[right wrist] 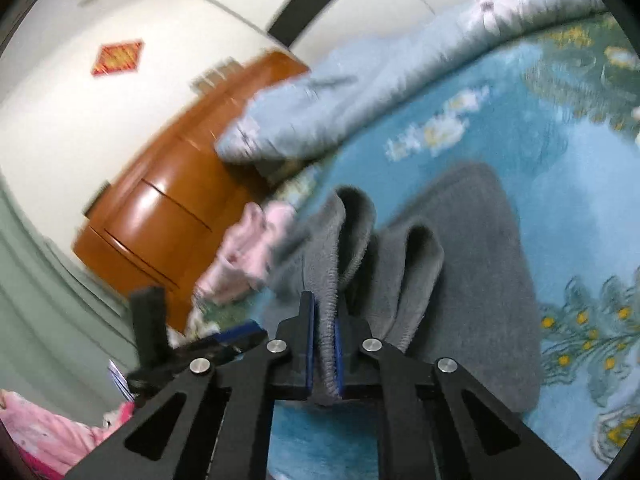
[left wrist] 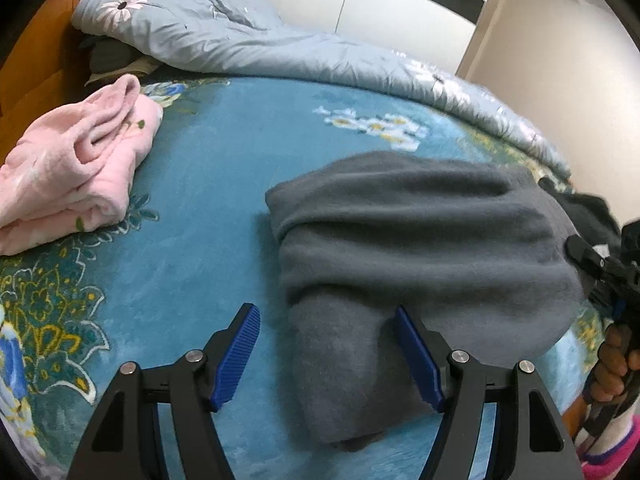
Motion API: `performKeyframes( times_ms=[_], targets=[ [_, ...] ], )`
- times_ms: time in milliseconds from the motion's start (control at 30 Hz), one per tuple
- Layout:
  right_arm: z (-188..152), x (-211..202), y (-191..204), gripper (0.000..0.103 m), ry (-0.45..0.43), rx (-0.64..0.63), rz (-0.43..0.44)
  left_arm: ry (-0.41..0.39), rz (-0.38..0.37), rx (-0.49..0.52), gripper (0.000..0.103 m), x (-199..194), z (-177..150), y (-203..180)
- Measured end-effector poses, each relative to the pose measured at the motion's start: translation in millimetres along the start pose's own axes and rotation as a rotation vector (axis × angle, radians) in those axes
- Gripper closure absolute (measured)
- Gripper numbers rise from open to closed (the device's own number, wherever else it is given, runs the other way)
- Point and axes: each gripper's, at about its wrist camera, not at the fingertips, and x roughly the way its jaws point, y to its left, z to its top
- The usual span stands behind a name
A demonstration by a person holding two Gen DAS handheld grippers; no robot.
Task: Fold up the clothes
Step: 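Grasp the folded grey sweatshirt edge with the right gripper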
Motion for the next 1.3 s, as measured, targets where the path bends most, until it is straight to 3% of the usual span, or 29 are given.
performKeyframes(
  times_ms=[67, 233, 333, 400, 467, 633, 767, 833, 867, 900, 967, 1200, 1300],
  targets=[
    [-1.1, -12.5, -3.3, 0.096, -0.042, -0.01, -0.045, 0.007, 0.004, 0.006, 0.03, 2.7, 2.4, -1.3],
    [-22.7, -0.1, -39.6, 0.095, 0.016, 0.101, -0.163, 0.054, 0.01, 0.004, 0.03, 15.6, -3.9, -1.6],
    [-22.8, -2.8, -32.9, 0.079, 0.002, 0.062, -0.215, 0.057, 0.009, -0.01, 0.03, 15.3, -5.0, -0.4],
    [-21.2, -4.1, -29.7, 0.057, -0.001, 0.037, -0.251, 0.057, 0.009, -0.011, 0.029, 15.4, -5.7, -0.3],
    [-21.3, -4.5, -30.9, 0.053, 0.001, 0.032, -0.271, 0.057, 0.009, -0.013, 0.029, 15.5, -6.5, -0.1],
    [-28.0, -1.4, -44.3, 0.052, 0.044, 0.113, -0.217, 0.061, 0.005, -0.02, 0.029, 17.3, -7.0, 1.5],
    [-29.1, 3.5, -40.8, 0.044, 0.059, 0.131, -0.195, 0.06, -0.001, -0.029, 0.029, 18.3, -8.2, 3.8],
    [-29.0, 3.9, -38.0, 0.046, 0.049, 0.141, -0.181, 0.06, -0.005, -0.036, 0.029, 18.3, -8.6, 4.9],
    [-28.9, 4.1, -36.6, 0.057, 0.043, 0.147, -0.175, 0.057, -0.007, -0.037, 0.029, 17.9, -8.3, 5.4],
    [-28.9, 4.3, -35.2, 0.075, 0.038, 0.152, -0.168, 0.055, -0.01, -0.038, 0.029, 17.4, -8.0, 6.0],
    [-27.9, 4.4, -31.3, 0.086, 0.025, 0.157, -0.157, 0.047, -0.014, -0.039, 0.029, 16.0, -7.7, 6.8],
    [12.6, -17.2, 4.9, 0.089, -0.061, -0.023, -0.195, -0.008, -0.092, -0.054, 0.028, 2.7, -4.5, 8.4],
    [14.4, -15.8, -20.1, 0.089, -0.052, 0.012, -0.267, -0.019, -0.115, -0.044, 0.027, 3.7, -3.6, 3.8]
  ],
)
